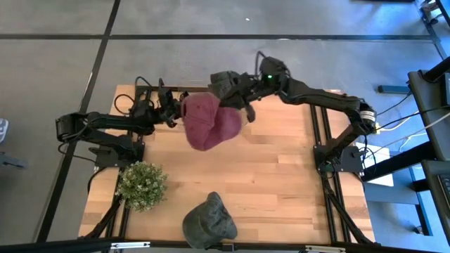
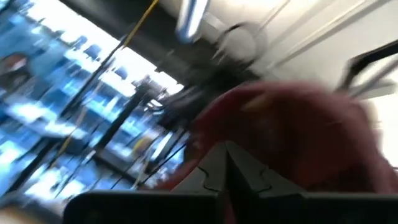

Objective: Pick & Place hat
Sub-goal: Put the maroon cap into the left transparent bin

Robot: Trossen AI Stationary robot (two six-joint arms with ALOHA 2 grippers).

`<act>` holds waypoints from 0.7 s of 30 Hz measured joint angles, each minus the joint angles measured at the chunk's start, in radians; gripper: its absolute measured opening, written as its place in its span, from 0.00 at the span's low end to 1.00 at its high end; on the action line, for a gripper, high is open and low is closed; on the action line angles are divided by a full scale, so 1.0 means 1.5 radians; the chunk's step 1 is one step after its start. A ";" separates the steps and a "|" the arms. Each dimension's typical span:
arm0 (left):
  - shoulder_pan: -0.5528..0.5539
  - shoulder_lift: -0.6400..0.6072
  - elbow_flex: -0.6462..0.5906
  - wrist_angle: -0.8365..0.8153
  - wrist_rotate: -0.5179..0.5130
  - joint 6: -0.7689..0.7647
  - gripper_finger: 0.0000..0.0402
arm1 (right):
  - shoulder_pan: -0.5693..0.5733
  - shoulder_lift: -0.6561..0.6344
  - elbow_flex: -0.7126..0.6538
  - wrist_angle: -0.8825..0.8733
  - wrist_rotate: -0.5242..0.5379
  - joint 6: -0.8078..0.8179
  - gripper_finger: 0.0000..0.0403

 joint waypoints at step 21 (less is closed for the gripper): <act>-0.034 -0.114 0.051 -0.091 0.100 0.247 0.01 | -0.062 -0.082 0.000 -0.257 0.321 0.042 0.00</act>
